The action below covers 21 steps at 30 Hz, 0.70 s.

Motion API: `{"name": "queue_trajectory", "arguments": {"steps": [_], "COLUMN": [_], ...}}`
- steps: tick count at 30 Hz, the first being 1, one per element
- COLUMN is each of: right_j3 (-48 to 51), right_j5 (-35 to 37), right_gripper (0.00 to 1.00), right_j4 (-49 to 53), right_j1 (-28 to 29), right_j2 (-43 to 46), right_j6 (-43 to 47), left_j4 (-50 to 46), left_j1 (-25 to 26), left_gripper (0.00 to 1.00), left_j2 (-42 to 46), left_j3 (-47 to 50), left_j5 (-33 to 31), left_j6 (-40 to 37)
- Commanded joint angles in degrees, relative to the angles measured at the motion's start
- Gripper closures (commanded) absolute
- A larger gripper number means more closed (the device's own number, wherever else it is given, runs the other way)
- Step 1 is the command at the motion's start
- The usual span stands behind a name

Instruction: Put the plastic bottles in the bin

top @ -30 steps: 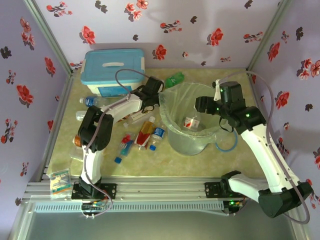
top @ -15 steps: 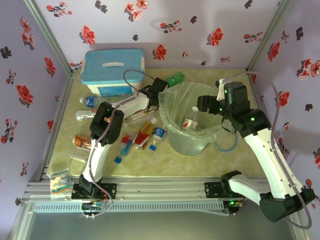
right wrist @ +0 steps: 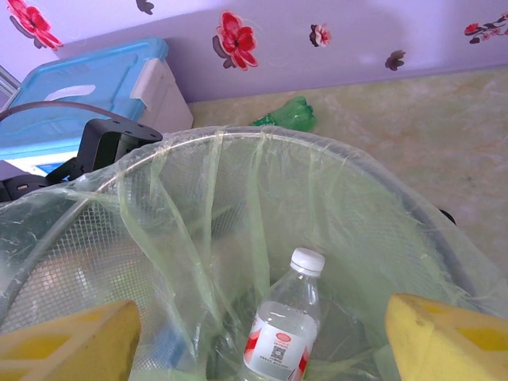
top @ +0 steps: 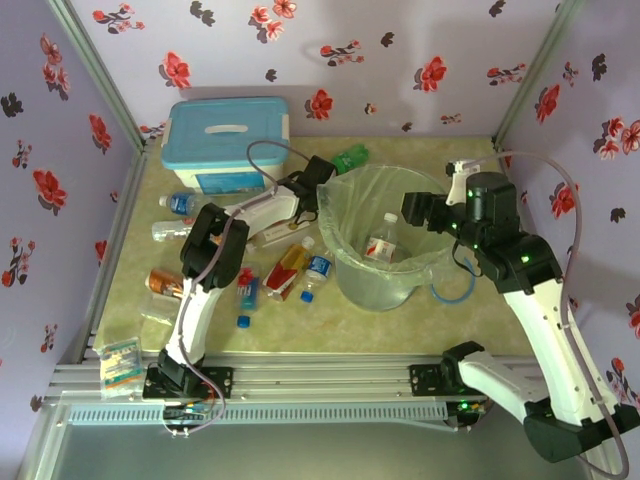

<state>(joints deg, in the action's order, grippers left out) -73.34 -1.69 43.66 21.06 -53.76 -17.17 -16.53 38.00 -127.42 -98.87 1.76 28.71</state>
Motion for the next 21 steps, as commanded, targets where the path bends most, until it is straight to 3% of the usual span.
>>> {"name": "queue_trajectory", "arguments": {"steps": [1,10,17,21], "right_j3": [-3.43,-5.61,-11.17,-14.21], "right_j5": [-0.93,-4.71,-14.88,-15.93], "right_gripper": [0.19,0.19,0.19,0.19], "right_j4": [1.48,1.38,-4.19,-6.77], "right_j1": [0.22,0.28,2.02,7.32], "right_j2": [0.27,0.35,-5.13,-10.63], "right_j6": [-1.52,-2.54,-5.8,-5.61], "left_j4": [2.3,3.69,4.57,5.72], "left_j1": [0.13,-0.29,-1.78,-4.45], "left_gripper": [0.41,0.42,0.41,0.39], "left_j2": [7.82,21.58,35.87,46.92], "left_j3": [1.56,7.56,18.3,27.23], "left_j5": [-1.63,-6.69,-14.17,-10.43], "left_j6": [-0.41,-2.34,-5.0,-7.38]}}
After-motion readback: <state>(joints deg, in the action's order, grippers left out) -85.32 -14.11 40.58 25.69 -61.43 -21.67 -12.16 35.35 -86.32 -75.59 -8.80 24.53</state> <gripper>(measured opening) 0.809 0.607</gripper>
